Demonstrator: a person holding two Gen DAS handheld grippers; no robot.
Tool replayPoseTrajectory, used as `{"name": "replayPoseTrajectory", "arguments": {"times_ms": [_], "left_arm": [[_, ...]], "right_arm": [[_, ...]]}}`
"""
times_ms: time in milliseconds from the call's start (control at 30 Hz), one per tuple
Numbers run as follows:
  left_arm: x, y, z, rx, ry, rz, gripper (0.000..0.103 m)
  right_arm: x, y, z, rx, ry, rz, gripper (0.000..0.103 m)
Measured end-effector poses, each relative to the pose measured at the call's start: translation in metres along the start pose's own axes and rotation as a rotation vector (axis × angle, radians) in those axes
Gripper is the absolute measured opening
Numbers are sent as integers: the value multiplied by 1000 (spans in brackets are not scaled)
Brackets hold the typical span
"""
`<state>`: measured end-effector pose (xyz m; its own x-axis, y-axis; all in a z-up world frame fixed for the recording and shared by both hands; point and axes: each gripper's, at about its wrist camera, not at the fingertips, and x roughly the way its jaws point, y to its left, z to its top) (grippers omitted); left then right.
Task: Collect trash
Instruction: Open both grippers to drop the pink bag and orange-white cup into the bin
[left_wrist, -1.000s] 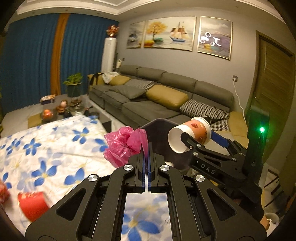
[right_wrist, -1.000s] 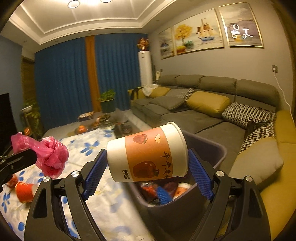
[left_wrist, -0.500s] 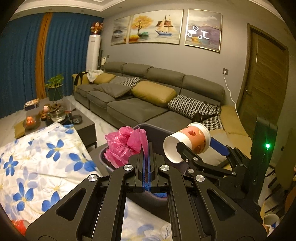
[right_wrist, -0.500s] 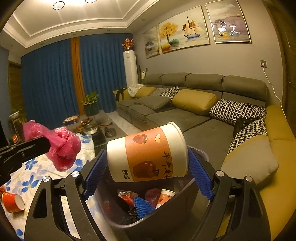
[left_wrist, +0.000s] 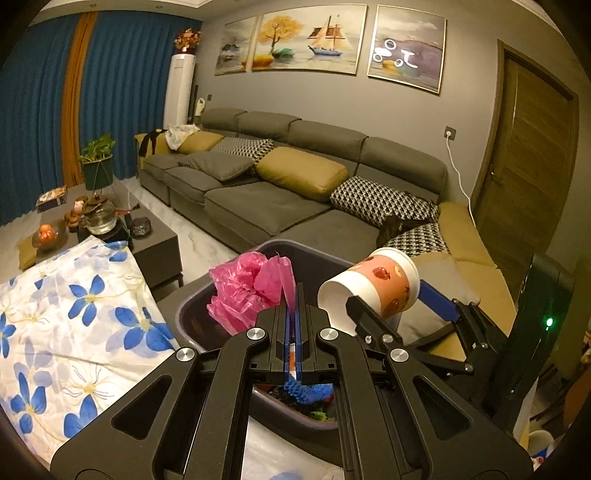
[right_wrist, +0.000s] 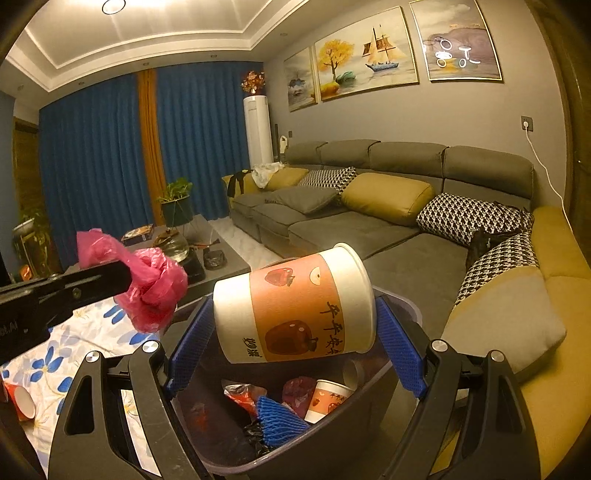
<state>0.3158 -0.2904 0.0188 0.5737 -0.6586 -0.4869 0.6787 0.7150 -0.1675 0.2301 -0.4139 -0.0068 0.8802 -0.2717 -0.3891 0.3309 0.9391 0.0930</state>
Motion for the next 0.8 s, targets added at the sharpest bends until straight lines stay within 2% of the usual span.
{"name": "replayPoseTrajectory", "arguments": {"times_ms": [467, 567, 600, 667, 700, 733, 800], "left_arm": [[22, 1, 8, -35, 21, -29, 1], [25, 3, 9, -54, 22, -47, 1], [27, 2, 9, -55, 25, -57, 4], [29, 2, 9, -51, 29, -43, 26], [29, 2, 8, -55, 25, -41, 52], [27, 3, 7, -62, 13, -45, 66], [21, 6, 5, -71, -11, -37, 70]], "right_arm": [[16, 4, -6, -18, 8, 1, 83], [19, 3, -7, -24, 11, 5, 86], [19, 3, -8, -25, 11, 6, 87], [18, 0, -10, -24, 13, 1, 87], [17, -2, -10, -21, 13, -1, 87], [14, -5, -11, -16, 14, -4, 87], [11, -10, -12, -9, 17, -14, 87]]}}
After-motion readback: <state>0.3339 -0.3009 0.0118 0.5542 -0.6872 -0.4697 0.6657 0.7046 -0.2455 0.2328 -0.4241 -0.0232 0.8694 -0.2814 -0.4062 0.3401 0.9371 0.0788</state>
